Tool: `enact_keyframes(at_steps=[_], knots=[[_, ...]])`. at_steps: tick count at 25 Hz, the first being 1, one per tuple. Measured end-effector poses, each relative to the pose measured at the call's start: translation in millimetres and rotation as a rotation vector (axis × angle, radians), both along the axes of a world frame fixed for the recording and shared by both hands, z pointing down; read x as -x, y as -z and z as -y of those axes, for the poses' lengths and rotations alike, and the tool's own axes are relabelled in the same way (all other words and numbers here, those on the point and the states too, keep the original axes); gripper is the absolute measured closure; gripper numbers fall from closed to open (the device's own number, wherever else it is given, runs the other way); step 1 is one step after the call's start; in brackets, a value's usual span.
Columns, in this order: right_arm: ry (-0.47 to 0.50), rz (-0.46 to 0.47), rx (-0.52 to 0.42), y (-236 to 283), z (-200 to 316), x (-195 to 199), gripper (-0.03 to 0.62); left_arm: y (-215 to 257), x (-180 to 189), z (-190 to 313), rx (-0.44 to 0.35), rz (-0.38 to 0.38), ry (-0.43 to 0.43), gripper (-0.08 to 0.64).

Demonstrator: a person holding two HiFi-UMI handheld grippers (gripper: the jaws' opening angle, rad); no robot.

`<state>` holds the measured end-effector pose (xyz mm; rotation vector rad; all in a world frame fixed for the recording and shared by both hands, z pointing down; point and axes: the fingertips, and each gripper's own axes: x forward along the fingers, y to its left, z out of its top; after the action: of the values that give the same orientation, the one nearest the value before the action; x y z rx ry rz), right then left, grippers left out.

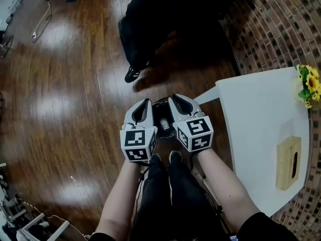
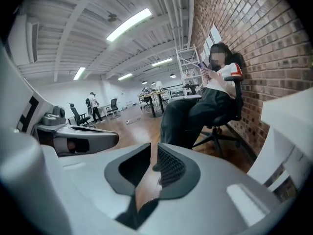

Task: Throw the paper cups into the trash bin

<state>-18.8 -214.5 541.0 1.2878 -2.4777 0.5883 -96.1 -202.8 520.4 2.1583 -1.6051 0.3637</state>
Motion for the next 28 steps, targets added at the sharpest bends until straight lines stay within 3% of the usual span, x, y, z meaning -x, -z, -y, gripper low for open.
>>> enact_keyframes(at_steps=[15,21,28], knots=[[-0.009,0.044,-0.263,168.4,-13.3,-1.5,0.583,144.2,2.3,-5.3,-0.217,0.013,-0.003,0.555],[-0.012,0.092,-0.352,219.0,-21.3,1.1,0.584,180.8,1.0,-13.8,-0.296,-0.004,-0.019,0.555],[0.006,0.068,-0.494,254.5,-42.9,8.1,0.584,207.3,-2.9,-31.2,-0.358,0.002,-0.044,0.555]])
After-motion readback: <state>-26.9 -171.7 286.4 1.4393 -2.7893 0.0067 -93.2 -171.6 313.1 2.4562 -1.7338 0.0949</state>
